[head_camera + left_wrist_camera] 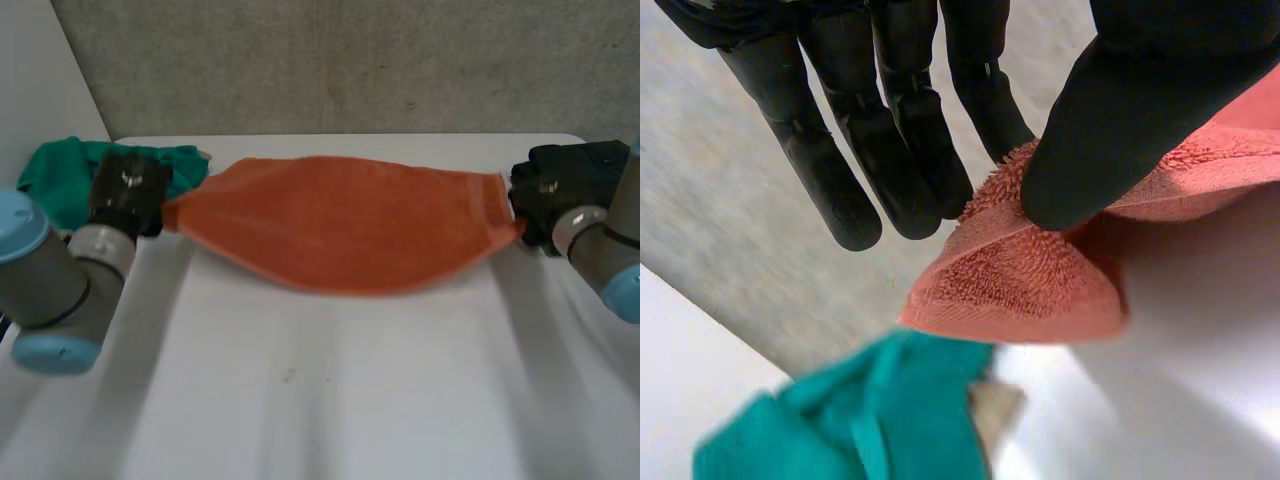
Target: Fold the laundry.
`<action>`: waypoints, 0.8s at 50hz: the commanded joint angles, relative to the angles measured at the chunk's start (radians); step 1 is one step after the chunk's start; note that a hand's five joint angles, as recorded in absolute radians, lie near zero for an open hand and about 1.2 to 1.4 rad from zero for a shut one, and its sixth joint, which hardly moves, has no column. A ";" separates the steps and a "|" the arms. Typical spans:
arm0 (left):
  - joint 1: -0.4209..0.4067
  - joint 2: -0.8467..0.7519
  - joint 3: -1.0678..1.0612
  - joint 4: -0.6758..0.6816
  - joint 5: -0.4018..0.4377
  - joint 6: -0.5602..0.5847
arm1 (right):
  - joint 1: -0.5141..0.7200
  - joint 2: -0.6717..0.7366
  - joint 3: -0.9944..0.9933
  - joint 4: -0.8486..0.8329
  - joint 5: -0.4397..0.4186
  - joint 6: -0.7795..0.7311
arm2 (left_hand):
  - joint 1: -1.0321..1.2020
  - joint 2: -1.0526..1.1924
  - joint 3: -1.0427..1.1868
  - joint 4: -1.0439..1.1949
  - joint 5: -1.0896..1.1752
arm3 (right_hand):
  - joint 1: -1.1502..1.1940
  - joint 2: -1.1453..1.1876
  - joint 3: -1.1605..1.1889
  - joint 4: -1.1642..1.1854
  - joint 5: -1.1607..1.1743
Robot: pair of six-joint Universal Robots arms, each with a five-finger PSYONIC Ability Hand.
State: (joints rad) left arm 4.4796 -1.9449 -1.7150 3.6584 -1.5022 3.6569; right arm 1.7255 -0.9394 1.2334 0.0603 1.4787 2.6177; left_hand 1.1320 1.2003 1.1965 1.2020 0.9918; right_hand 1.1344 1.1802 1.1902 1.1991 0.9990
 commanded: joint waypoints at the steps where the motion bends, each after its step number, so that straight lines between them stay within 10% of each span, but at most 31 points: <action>1: 0.030 0.214 -0.196 -0.292 -0.004 0.199 | -0.070 -0.162 0.178 0.202 0.009 -0.194 | 0.264 0.196 0.200 0.194 0.230 | 0.262 0.216 0.206 0.197 0.223; 7: 0.115 0.414 -0.325 -0.657 0.008 0.451 | -0.179 -0.378 0.333 0.380 -0.003 -0.405 | 0.264 0.196 0.200 0.194 0.230 | 0.262 0.216 0.206 0.197 0.223; 13: 0.173 0.477 -0.341 -0.696 0.112 0.529 | -0.211 -0.476 0.437 0.389 0.000 -0.539 | 0.264 0.196 0.200 0.194 0.230 | 0.262 0.216 0.206 0.197 0.223; 26: 0.124 0.187 -0.198 -0.307 0.201 0.522 | -0.169 -0.257 0.350 0.156 -0.005 -0.397 | 0.264 0.196 0.200 0.194 0.230 | 0.262 0.216 0.206 0.197 0.223; 40: 0.035 -0.150 0.356 0.029 0.050 0.390 | 0.012 -0.084 -0.058 -0.198 0.083 -0.190 | 0.264 0.196 0.200 0.194 0.230 | 0.262 0.216 0.206 0.197 0.223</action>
State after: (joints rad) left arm 4.5434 -1.9985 -1.6422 3.5773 -1.3807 4.1119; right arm 1.6873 -1.0534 1.3564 0.0358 1.5345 2.3590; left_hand 1.1320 1.2004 1.1965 1.2022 0.9917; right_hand 1.1344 1.1802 1.1906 1.2000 1.0109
